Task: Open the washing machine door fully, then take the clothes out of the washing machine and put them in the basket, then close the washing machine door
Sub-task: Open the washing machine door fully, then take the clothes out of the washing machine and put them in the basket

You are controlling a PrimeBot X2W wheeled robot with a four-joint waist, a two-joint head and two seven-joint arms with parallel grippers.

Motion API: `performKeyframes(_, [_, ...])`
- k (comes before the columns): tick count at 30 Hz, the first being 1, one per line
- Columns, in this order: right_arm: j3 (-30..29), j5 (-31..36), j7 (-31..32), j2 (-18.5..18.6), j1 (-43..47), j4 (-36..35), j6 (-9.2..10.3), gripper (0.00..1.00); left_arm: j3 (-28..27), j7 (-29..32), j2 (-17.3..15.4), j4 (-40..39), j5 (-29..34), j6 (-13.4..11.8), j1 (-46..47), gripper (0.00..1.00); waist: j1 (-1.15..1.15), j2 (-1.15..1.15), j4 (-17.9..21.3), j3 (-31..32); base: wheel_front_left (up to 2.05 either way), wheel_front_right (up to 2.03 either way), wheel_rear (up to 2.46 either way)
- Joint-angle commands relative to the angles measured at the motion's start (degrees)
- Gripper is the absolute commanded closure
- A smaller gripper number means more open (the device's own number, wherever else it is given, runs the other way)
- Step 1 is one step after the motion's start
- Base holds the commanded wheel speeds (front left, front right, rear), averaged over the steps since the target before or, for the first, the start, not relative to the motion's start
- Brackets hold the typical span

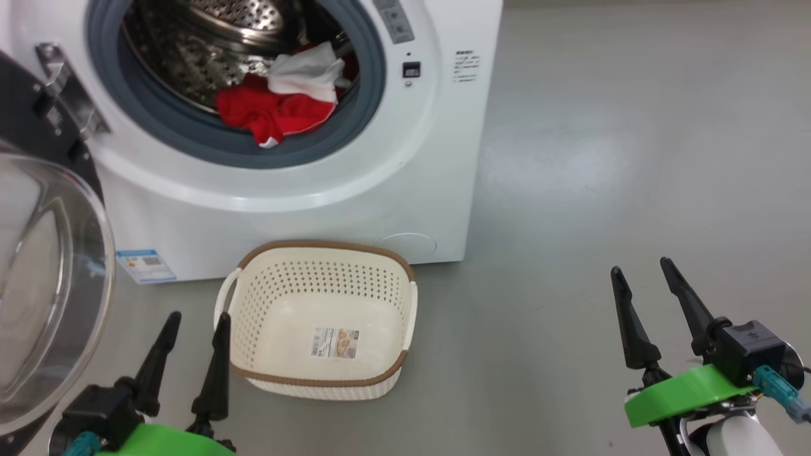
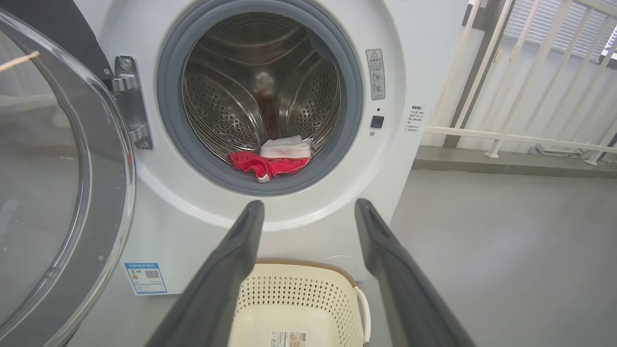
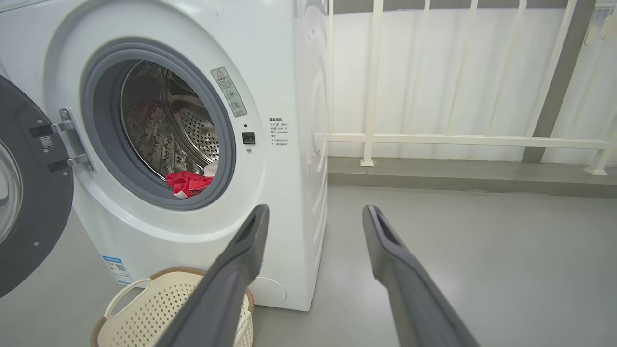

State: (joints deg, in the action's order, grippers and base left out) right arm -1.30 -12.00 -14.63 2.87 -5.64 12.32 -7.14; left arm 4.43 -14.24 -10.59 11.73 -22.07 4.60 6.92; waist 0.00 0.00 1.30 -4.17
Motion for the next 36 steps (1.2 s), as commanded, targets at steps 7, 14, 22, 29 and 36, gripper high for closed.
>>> performKeyframes(7, [-0.55, 1.07, -0.37, 0.01, 2.12, -3.07, -0.35, 0.0, -2.52, -0.7, -2.01, -0.7, 1.0, 0.39, -3.08, 0.0, 0.0, 0.0, 3.51, 3.83, 0.0, 0.0, 0.0])
performKeyframes(14, [-0.81, 1.68, -0.37, 0.01, 4.59, -5.45, -0.35, 0.0, -3.22, -0.73, -1.8, -1.82, 0.88, 0.26, -4.81, 0.0, 0.0, 0.0, 3.86, 4.39, 0.0, 0.0, 0.0])
performKeyframes(22, [-0.48, 2.05, -0.37, 0.01, 5.87, -7.24, -0.35, 0.0, -4.03, -0.75, -1.4, -3.92, 0.99, 0.5, -6.05, 0.0, 0.0, 0.0, 3.97, 4.34, 0.0, 0.0, 0.0])
performKeyframes(29, [0.19, 2.56, -0.37, 0.01, 5.94, -7.03, -0.35, 0.0, -4.35, -0.75, -0.97, -4.31, 1.74, 0.15, -6.48, 0.0, 0.0, 0.0, 3.69, 4.26, 0.0, 0.0, 0.0])
performKeyframes(36, [0.18, 2.71, -0.37, 0.01, 5.77, -6.74, -0.35, 0.0, -4.02, -0.75, -0.82, -4.27, 3.84, -1.49, -6.09, 0.0, 0.0, 0.0, 3.14, 3.87, 0.34, -0.49, 0.15])
